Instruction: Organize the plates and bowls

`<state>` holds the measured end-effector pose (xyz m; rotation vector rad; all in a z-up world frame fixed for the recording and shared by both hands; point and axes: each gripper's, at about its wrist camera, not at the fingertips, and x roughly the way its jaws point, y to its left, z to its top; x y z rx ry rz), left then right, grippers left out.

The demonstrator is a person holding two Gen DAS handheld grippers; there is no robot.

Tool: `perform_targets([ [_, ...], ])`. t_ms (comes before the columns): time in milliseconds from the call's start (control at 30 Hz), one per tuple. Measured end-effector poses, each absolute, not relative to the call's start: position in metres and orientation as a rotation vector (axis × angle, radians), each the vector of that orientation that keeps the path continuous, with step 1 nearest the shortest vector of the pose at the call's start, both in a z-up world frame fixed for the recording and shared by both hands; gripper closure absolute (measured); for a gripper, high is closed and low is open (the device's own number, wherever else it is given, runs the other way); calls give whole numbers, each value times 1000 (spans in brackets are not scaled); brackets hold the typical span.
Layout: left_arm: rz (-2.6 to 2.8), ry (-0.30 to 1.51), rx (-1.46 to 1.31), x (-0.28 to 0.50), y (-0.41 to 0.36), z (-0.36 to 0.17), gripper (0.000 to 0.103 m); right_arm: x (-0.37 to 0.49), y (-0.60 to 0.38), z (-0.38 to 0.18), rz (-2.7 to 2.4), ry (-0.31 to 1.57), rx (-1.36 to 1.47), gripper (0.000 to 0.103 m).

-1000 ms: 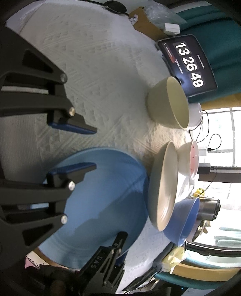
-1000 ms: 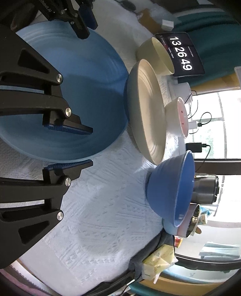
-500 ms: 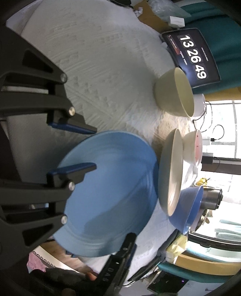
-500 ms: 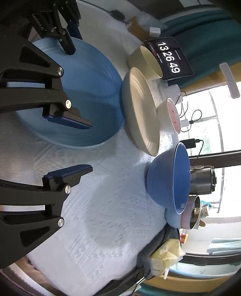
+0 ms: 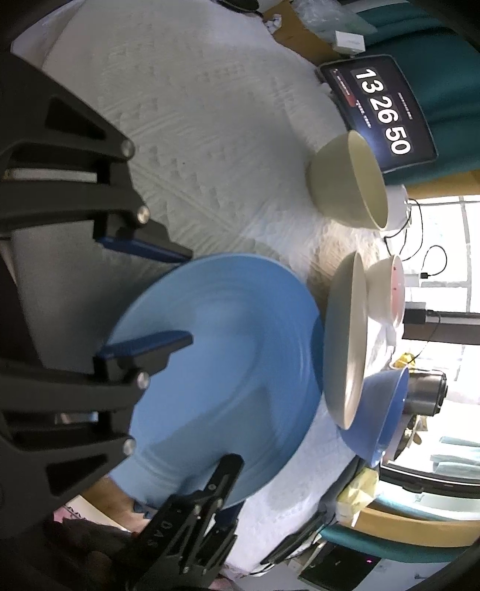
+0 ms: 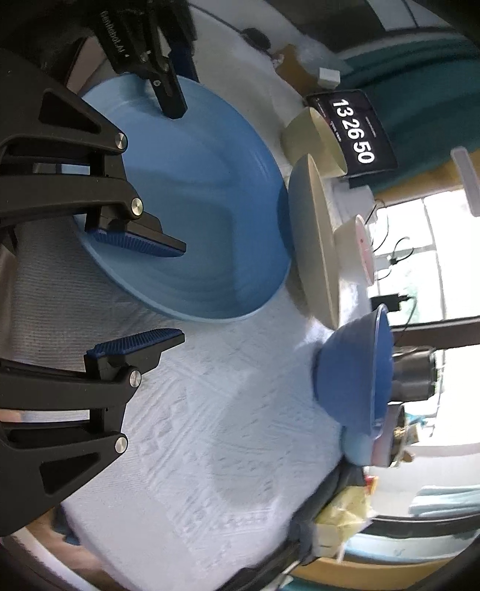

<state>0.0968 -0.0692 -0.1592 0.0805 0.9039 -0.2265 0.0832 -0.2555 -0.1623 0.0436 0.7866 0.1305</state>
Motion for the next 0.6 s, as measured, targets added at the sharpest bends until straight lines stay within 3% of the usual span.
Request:
perform_targets([
  [600,-164,817,41,115,-53,-133,63,111,-265,-153,134,823,129,60],
])
